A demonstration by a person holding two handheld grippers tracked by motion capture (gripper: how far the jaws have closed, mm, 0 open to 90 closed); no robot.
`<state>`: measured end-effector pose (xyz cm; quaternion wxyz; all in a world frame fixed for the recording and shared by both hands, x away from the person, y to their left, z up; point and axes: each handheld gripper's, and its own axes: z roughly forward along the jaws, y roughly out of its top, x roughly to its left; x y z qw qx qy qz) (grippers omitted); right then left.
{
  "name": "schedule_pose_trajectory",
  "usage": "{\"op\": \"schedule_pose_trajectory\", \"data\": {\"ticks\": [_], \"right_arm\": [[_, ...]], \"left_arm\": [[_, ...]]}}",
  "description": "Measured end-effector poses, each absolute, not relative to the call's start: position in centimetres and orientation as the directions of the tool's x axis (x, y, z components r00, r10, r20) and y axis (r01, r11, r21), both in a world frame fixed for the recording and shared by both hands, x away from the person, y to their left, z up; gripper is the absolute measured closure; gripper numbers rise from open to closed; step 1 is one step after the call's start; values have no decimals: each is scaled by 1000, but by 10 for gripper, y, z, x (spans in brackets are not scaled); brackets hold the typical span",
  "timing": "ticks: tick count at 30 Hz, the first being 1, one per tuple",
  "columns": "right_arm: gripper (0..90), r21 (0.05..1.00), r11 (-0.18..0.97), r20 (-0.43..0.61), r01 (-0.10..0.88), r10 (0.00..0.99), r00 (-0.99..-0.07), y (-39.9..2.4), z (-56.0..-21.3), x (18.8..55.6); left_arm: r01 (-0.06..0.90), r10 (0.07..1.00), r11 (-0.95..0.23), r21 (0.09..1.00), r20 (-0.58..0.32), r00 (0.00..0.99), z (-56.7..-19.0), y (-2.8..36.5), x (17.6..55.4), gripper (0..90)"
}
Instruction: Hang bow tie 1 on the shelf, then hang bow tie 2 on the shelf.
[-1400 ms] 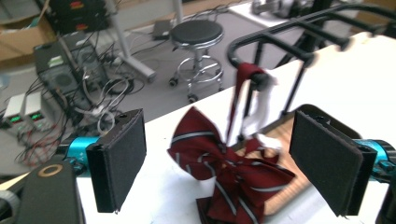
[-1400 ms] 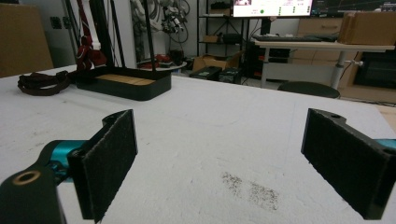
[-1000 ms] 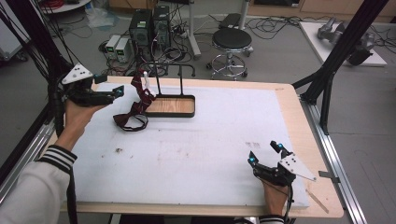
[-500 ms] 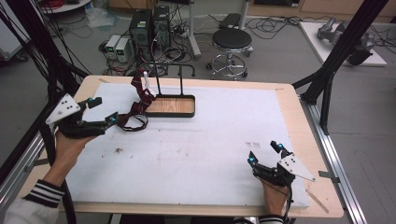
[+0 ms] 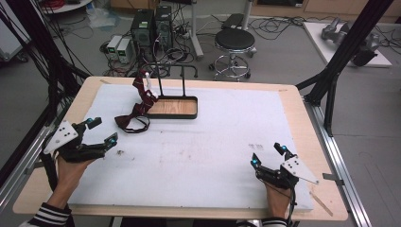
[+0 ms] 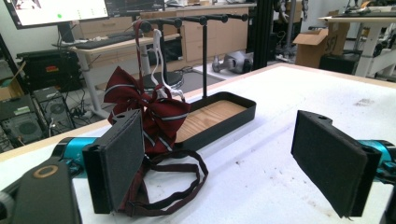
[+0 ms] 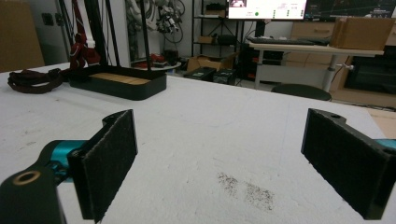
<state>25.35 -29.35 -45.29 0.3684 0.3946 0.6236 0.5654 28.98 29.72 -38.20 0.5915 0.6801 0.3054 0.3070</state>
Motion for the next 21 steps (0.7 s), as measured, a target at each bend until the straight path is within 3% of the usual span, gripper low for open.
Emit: {"op": "schedule_pose_trajectory", "data": {"ticks": [21], "right_arm": [[97,996,45,-9,77,908,-418,-293,-453,253]], "left_arm": [[59,777,-133,989,67,626,-383,295,296,177]]}}
